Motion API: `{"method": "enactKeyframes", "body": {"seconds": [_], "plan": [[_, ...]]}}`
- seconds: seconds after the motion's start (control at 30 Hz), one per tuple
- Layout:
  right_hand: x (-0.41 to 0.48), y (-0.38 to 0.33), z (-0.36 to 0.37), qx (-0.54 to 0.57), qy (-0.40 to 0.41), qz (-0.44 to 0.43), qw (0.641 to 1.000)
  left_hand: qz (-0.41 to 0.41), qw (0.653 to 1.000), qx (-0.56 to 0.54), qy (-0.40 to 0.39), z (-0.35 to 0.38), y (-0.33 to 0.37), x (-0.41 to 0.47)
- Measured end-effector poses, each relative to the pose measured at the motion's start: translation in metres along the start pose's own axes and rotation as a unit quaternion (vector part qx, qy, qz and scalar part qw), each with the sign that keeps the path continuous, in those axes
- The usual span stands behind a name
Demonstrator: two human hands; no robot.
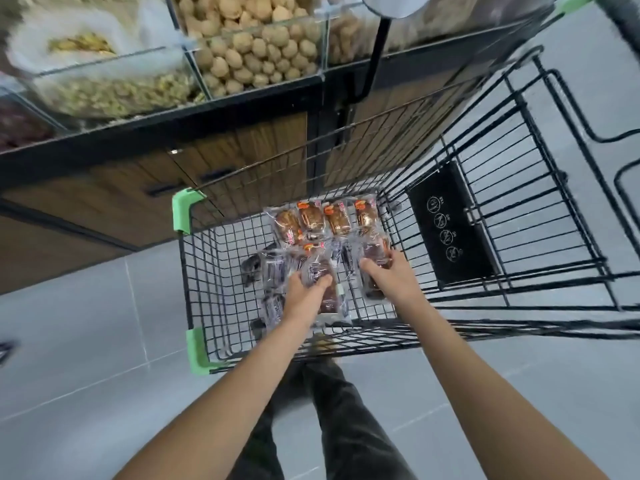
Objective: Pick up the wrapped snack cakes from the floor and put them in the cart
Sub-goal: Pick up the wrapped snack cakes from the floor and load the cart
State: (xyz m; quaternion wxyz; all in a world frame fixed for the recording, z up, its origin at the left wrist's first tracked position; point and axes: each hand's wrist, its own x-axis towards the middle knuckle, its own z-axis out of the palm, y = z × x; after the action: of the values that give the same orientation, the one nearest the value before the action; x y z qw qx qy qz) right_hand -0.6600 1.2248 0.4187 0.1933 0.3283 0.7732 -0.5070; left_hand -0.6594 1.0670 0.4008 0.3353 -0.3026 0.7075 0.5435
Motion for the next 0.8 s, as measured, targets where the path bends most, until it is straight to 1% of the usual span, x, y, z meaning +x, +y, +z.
{"method": "enactKeyframes", "body": {"seconds": [0.1,0.2,0.37,0.43,0.63,0.8], "plan": [[0.029,0.013,-0.001,-0.009,-0.015,0.029,0.999,-0.027,1.000,0.008,0.000,0.024,-0.005,0.025],[0.055,0.031,-0.002,-0.023,-0.022,0.052,0.998,-0.059,0.997,0.038,0.001,0.044,-0.012,0.052],[0.094,0.068,0.008,-0.049,-0.066,0.104,0.991,-0.092,0.992,0.087,-0.005,0.072,-0.025,0.084],[0.106,0.083,0.013,-0.046,-0.067,0.111,0.990,-0.095,0.989,0.108,-0.019,0.081,-0.033,0.095],[0.135,0.118,0.030,-0.061,-0.061,0.118,0.989,-0.087,0.989,0.118,-0.033,0.092,-0.059,0.124],[0.147,0.133,0.037,-0.076,-0.050,0.131,0.987,-0.081,0.983,0.163,-0.026,0.098,-0.067,0.133]]}}
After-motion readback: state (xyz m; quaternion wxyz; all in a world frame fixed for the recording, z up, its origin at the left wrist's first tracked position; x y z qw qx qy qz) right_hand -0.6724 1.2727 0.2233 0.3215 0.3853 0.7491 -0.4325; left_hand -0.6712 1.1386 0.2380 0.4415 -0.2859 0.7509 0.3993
